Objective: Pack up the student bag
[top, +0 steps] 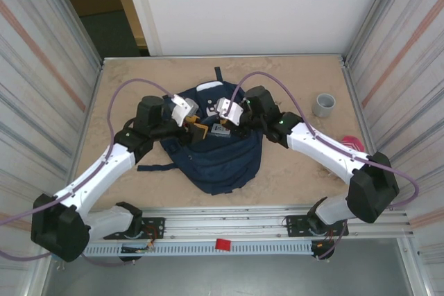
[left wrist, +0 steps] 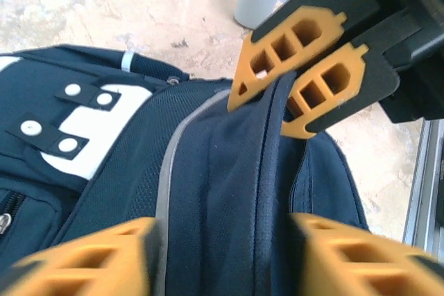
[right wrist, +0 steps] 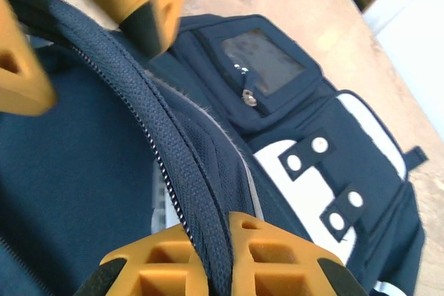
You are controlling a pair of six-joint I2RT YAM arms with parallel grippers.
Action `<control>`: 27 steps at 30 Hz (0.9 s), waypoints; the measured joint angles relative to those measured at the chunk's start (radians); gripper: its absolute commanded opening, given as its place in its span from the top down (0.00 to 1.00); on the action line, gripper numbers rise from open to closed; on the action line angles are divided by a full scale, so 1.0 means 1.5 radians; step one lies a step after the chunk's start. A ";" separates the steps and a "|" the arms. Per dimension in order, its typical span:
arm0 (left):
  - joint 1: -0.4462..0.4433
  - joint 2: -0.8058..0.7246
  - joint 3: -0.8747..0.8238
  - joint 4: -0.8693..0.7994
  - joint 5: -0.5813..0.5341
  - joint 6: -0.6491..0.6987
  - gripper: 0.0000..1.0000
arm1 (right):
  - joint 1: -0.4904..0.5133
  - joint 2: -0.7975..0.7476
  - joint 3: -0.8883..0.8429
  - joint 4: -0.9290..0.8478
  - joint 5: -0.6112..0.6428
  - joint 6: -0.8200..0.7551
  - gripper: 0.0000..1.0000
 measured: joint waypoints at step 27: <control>0.083 -0.063 -0.295 0.277 0.023 -0.050 0.26 | -0.165 0.001 0.062 -0.177 -0.234 -0.091 1.00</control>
